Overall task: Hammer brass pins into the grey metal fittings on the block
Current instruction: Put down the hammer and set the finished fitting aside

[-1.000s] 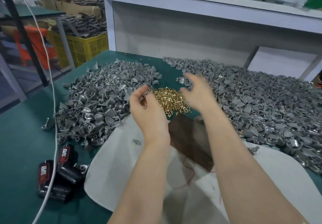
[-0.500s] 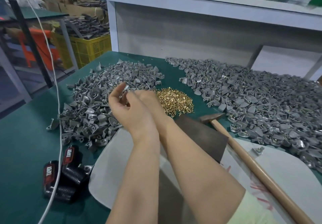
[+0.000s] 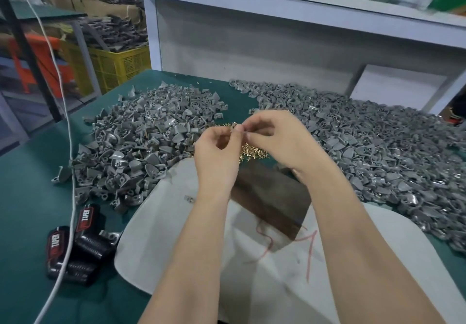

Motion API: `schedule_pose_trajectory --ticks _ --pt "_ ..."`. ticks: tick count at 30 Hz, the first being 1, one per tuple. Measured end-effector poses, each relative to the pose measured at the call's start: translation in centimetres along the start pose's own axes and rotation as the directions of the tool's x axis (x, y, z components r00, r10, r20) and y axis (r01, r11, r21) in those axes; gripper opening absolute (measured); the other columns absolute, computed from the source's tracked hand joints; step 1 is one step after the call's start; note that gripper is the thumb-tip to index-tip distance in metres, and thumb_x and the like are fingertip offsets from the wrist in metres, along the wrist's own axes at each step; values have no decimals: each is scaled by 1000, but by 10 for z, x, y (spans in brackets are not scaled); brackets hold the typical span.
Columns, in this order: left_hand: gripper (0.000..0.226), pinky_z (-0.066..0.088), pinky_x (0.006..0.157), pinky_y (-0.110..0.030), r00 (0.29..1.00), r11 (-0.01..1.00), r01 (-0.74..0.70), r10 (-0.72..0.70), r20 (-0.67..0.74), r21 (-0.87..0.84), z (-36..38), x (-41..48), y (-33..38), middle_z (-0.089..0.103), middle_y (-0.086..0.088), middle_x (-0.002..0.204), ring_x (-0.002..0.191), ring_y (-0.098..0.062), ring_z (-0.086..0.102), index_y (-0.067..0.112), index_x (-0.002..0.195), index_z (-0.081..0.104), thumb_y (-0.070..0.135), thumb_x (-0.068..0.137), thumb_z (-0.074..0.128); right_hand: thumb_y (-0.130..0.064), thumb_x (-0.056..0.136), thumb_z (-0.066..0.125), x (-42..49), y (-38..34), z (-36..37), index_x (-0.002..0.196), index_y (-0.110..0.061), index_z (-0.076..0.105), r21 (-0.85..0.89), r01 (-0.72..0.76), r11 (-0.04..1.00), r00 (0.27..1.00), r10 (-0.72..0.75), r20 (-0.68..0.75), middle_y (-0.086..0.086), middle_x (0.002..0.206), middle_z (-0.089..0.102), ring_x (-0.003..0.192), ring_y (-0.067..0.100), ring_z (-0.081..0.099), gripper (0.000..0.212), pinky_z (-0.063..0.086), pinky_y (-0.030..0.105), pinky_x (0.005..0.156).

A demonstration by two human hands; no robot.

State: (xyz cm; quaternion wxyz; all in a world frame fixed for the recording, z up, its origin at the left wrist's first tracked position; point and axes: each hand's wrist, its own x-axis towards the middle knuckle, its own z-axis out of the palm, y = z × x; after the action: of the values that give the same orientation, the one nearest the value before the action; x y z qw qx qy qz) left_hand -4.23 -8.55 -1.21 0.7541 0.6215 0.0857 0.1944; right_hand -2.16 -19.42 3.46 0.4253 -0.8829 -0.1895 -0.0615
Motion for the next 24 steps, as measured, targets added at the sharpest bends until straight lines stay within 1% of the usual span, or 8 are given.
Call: schedule_pose_trajectory --ticks 3,7,10,12,15,19,21,24 --pt "8 53 90 -35 997 994 50 -55 -51 -94 -1 3 1 69 -7 85 84 -18 65 13 83 61 9 86 67 -5 87 62 3 8 -4 99 -18 66 87 -106 991 994 107 -12 0 94 70 87 14 67 19 55 28 83" --pt "9 51 83 -27 983 974 61 -98 -159 -220 -4 6 0 67 -13 93 90 -21 64 14 83 62 6 86 66 -24 83 69 32 30 18 97 -11 71 -447 -281 849 950 313 -4 4 100 70 90 19 63 19 48 27 79" --pt "13 50 81 -25 974 968 33 -86 -209 -248 -6 6 -1 68 -10 95 92 -21 65 18 82 62 8 88 65 -29 76 74 52 36 47 102 -6 66 -609 -314 728 885 457 91 8 101 64 88 24 59 36 43 26 72" --pt "12 50 86 -28 970 957 27 -95 -223 -290 -6 6 -1 68 -12 98 97 -23 65 17 82 62 7 89 64 -23 76 74 61 35 60 93 -7 60 -700 -277 659 862 492 122 8 96 56 82 26 52 27 43 28 71" --pt "5 50 78 -22 967 943 30 -112 -230 -331 -6 7 -1 66 -11 94 87 -16 64 12 86 63 8 89 63 -12 81 65 67 34 69 94 -9 57 -733 -264 627 847 515 136 12 104 57 87 29 53 16 44 30 74" --pt "11 49 67 -13 969 933 38 -122 -216 -359 -5 7 -1 65 -2 83 73 -6 63 15 83 62 6 89 63 -8 84 58 71 39 71 117 -3 57 -715 -258 650 854 500 146 14 123 56 109 30 55 33 45 30 83" --pt "13 48 69 -14 976 948 42 -107 -191 -317 -4 7 -1 66 -2 85 78 -7 64 17 82 63 6 89 63 -9 85 59 71 39 70 126 -6 54 -693 -250 677 875 464 139 12 133 52 119 28 52 42 43 30 93" --pt "15 51 82 -26 993 977 28 -51 -104 -213 -3 4 -2 68 -6 90 89 -18 65 19 80 64 6 89 63 -7 86 57 60 34 54 112 0 61 -617 -315 721 911 411 15 15 118 61 104 29 59 27 44 28 79"
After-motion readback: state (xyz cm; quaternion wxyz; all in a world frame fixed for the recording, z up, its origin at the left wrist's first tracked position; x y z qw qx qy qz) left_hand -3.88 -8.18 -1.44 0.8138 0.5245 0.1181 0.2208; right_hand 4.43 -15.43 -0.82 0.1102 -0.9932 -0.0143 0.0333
